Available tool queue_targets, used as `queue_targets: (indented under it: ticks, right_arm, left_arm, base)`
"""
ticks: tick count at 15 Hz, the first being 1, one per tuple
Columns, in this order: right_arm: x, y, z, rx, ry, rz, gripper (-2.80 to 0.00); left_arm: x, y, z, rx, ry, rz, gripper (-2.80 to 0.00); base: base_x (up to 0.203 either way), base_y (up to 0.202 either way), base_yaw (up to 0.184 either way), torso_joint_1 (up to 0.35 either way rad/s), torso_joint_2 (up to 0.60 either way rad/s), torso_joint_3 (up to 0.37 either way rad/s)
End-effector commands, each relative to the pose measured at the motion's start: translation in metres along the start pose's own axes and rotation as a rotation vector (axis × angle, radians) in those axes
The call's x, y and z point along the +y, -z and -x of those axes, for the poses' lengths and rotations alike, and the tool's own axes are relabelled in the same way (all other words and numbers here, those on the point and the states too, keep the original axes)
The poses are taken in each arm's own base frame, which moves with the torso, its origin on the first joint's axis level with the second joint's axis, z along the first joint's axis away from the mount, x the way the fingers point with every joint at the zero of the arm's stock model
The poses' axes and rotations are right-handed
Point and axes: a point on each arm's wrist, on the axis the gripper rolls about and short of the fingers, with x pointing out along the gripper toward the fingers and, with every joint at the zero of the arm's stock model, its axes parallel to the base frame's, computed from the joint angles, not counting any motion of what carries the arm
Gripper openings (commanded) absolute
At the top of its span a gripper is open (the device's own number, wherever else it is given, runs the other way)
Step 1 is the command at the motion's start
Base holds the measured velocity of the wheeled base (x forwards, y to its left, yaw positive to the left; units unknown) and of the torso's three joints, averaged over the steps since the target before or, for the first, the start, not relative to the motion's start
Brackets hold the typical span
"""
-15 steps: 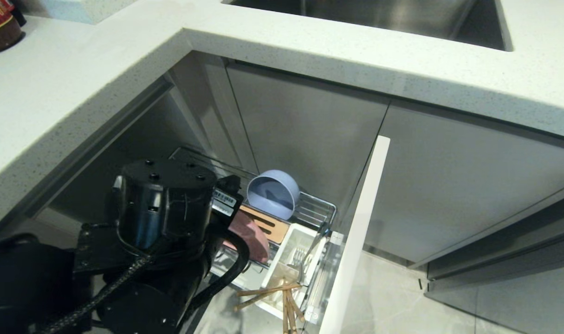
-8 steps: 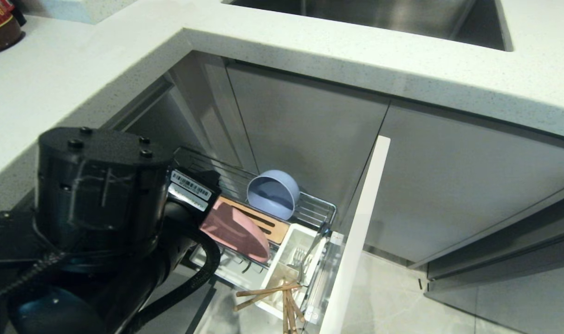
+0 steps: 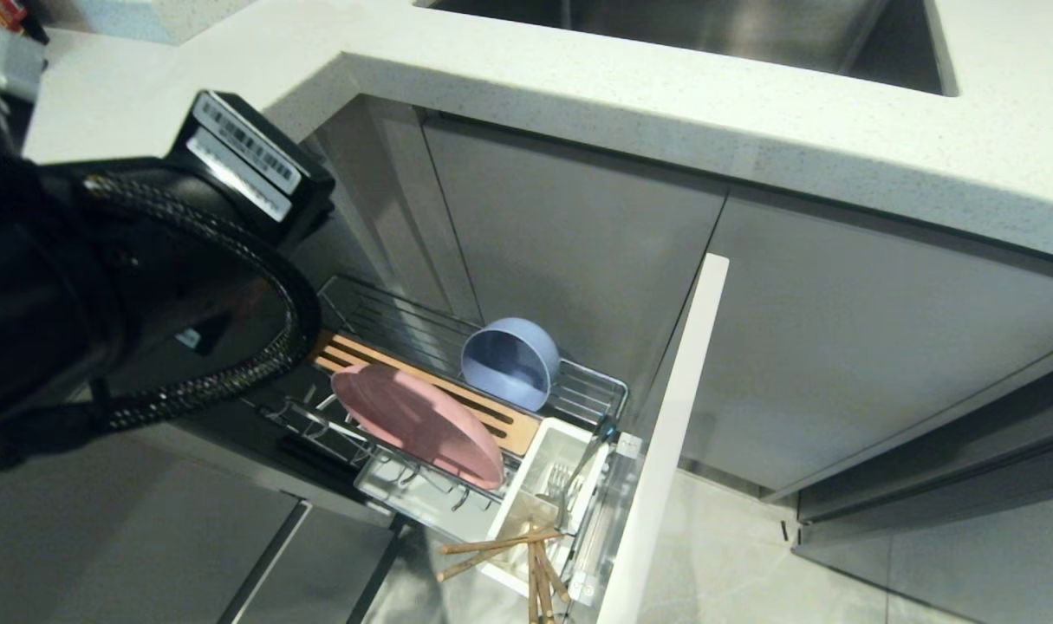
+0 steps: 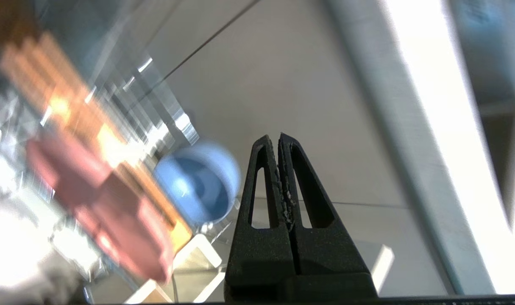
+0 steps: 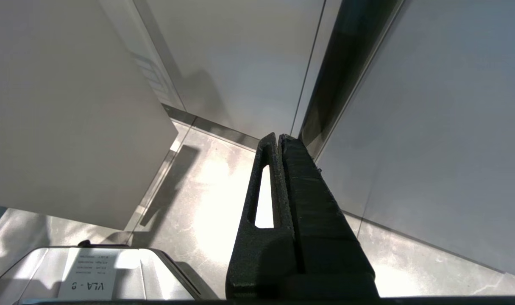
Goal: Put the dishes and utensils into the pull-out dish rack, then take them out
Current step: Pick up the plate and place it in the cupboard, then take the plate out of the cupboard
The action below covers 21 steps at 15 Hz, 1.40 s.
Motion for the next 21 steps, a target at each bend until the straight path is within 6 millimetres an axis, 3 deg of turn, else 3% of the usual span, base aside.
queue_targets:
  ticks: [1, 3, 7, 11, 15, 18, 21]
  right_arm:
    - [0.0, 0.0, 0.0, 0.0, 0.001, 0.001, -2.8]
    - [0.0, 0.0, 0.0, 0.0, 0.001, 0.001, -2.8]
    - [0.0, 0.0, 0.0, 0.0, -0.001, 0.001, -2.8]
    - [0.0, 0.0, 0.0, 0.0, -0.001, 0.001, -2.8]
    - [0.0, 0.0, 0.0, 0.0, 0.0, 0.001, -2.8]
    - [0.0, 0.0, 0.0, 0.0, 0.0, 0.001, -2.8]
    - [0.0, 0.0, 0.0, 0.0, 0.001, 0.001, -2.8]
  left_arm:
    - [-0.01, -0.026, 0.008, -0.025, 0.062, -0.086, -2.8]
    - [-0.017, -0.056, 0.019, -0.046, 0.161, -0.173, -2.8]
    - [0.01, -0.115, 0.032, -0.167, 0.259, -0.256, -2.8]
    - [0.05, -0.154, 0.093, -0.244, 0.432, -0.409, -2.8]
    - [0.068, -0.151, 0.154, -0.384, 0.422, -0.59, -2.8]
    - [0.078, -0.124, 0.214, -0.433, 0.569, -0.707, -2.8]
    - [0.093, -0.093, 0.248, -0.395, 0.578, -0.768, -2.8]
  base:
    - [0.0, 0.0, 0.0, 0.0, 0.0, 0.0]
    - [0.0, 0.0, 0.0, 0.0, 0.0, 0.0]
    - [0.0, 0.0, 0.0, 0.0, 0.0, 0.0]
    - [0.0, 0.0, 0.0, 0.0, 0.0, 0.0]
    - [0.0, 0.0, 0.0, 0.0, 0.0, 0.0]
    - [0.0, 0.0, 0.0, 0.0, 0.0, 0.0]
    - [0.0, 0.0, 0.0, 0.0, 0.0, 0.0]
